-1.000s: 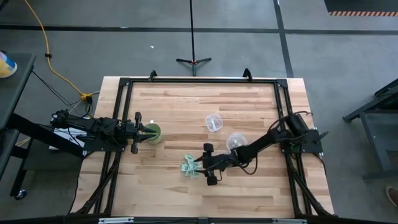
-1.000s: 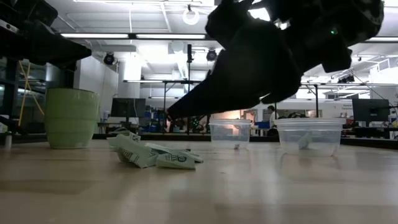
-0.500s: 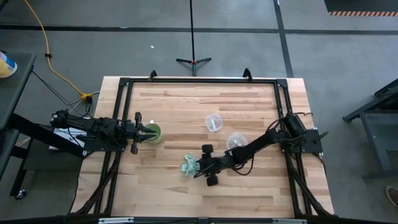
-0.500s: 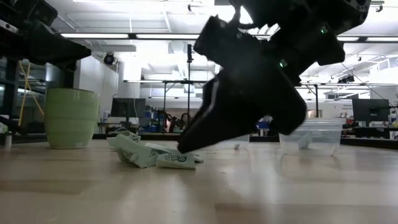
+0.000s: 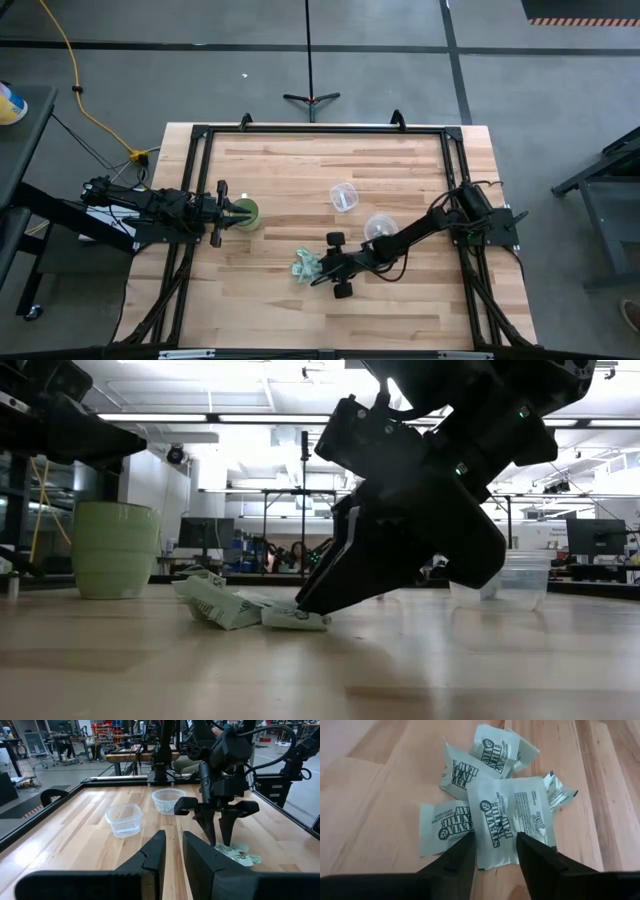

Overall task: Pick and place Stevia / Truvia into bins
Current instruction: Put the stevia packet into the bottom transparent container

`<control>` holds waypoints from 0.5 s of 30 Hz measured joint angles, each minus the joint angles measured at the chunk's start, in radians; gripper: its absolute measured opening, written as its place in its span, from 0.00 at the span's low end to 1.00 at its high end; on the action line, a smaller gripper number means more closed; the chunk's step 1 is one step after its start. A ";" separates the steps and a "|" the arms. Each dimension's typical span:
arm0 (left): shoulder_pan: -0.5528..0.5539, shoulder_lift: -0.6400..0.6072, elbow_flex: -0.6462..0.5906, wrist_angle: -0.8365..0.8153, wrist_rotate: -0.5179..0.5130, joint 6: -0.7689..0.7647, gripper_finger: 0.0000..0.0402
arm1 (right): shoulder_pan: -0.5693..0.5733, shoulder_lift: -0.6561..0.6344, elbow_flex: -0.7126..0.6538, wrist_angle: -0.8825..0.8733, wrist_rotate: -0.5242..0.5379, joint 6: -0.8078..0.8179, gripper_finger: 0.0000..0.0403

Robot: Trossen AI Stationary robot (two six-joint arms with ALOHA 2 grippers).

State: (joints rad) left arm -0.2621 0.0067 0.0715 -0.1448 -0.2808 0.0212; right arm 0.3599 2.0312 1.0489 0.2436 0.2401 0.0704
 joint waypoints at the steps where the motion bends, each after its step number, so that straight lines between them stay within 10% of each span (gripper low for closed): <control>1: 0.000 0.000 0.000 0.000 0.000 0.000 0.25 | 0.000 0.000 0.000 0.000 0.000 0.000 0.31; 15: 0.000 0.000 0.000 0.000 -0.004 0.000 0.25 | 0.000 0.000 0.000 0.000 -0.012 0.000 0.03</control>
State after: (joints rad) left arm -0.2620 0.0067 0.0715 -0.1444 -0.2848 0.0211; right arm 0.3599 2.0312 1.0489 0.2440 0.2279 0.0704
